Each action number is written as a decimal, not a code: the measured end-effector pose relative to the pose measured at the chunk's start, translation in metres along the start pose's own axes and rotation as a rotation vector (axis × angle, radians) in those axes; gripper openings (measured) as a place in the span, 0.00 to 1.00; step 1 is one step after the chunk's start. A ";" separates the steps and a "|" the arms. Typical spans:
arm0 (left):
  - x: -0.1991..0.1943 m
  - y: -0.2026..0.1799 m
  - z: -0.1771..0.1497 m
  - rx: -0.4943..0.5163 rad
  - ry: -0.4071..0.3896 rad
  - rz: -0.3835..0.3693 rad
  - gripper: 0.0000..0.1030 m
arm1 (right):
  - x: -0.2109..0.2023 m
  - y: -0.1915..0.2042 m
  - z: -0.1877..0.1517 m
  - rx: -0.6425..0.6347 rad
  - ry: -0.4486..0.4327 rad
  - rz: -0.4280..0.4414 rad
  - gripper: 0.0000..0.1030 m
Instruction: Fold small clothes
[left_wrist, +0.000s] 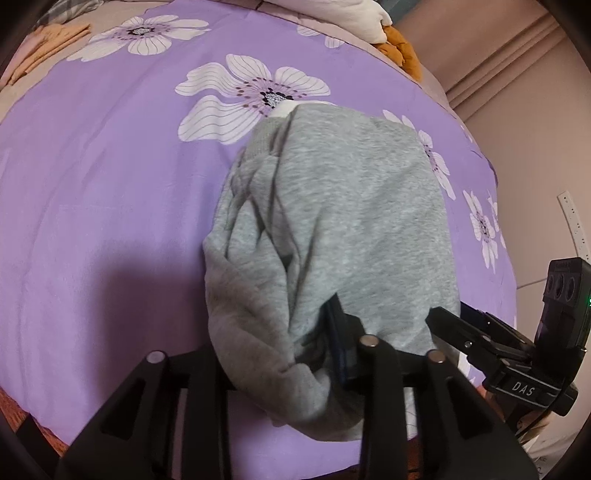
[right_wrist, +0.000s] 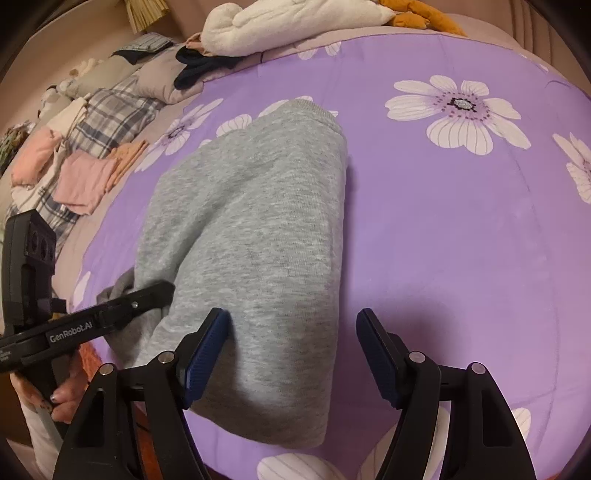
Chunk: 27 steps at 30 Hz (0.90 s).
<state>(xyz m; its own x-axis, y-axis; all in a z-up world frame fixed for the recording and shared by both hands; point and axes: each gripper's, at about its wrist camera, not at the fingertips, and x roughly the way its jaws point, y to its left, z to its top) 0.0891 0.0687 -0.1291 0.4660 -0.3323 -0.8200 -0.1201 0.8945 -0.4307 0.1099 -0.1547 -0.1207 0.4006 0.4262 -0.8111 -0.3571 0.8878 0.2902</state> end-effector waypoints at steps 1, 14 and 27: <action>-0.002 0.000 0.000 -0.002 -0.002 -0.001 0.36 | 0.000 -0.001 0.000 0.003 0.000 0.000 0.71; -0.022 -0.010 0.009 0.028 -0.093 0.014 0.90 | -0.015 -0.021 0.016 0.071 -0.081 0.027 0.89; 0.026 -0.007 0.013 0.003 0.033 -0.124 0.85 | 0.034 -0.026 0.022 0.187 0.045 0.250 0.88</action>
<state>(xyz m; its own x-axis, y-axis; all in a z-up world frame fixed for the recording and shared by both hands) 0.1130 0.0575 -0.1425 0.4476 -0.4506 -0.7724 -0.0606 0.8465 -0.5289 0.1518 -0.1590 -0.1445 0.2806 0.6305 -0.7236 -0.2769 0.7751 0.5680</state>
